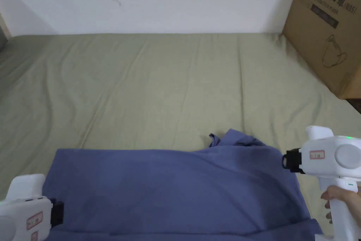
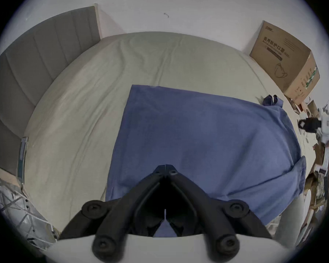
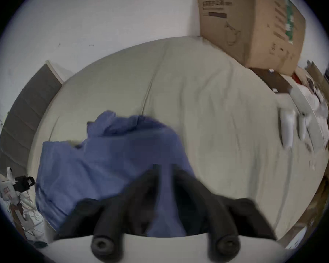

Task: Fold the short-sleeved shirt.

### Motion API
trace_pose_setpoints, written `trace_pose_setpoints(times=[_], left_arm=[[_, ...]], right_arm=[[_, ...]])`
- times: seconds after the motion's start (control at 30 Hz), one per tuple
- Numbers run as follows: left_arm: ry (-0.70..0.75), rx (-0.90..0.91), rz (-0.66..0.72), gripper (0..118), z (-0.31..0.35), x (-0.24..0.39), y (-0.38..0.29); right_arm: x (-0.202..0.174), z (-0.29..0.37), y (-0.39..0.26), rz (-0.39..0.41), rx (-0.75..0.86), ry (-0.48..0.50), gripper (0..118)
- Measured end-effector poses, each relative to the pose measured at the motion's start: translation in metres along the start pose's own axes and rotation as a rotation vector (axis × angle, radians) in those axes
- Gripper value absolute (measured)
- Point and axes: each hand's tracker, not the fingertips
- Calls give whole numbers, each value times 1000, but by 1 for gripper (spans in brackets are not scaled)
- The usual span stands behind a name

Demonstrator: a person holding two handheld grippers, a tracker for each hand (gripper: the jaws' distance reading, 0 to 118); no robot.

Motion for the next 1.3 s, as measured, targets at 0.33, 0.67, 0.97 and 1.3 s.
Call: trace_pose_setpoints(times=[0.33, 0.67, 0.97, 1.3], left_arm=[[32, -58, -13, 0, -37, -7, 16], [60, -58, 14, 0, -29, -26, 24], [42, 24, 13, 93, -60, -13, 108], [63, -152, 34, 57, -139, -24, 125]], right_arm=[[5, -92, 43, 31, -153, 13, 70], [-5, -72, 34, 44, -64, -53, 2], [-8, -73, 35, 30, -64, -53, 2], [-7, -77, 33, 8, -71, -51, 2]])
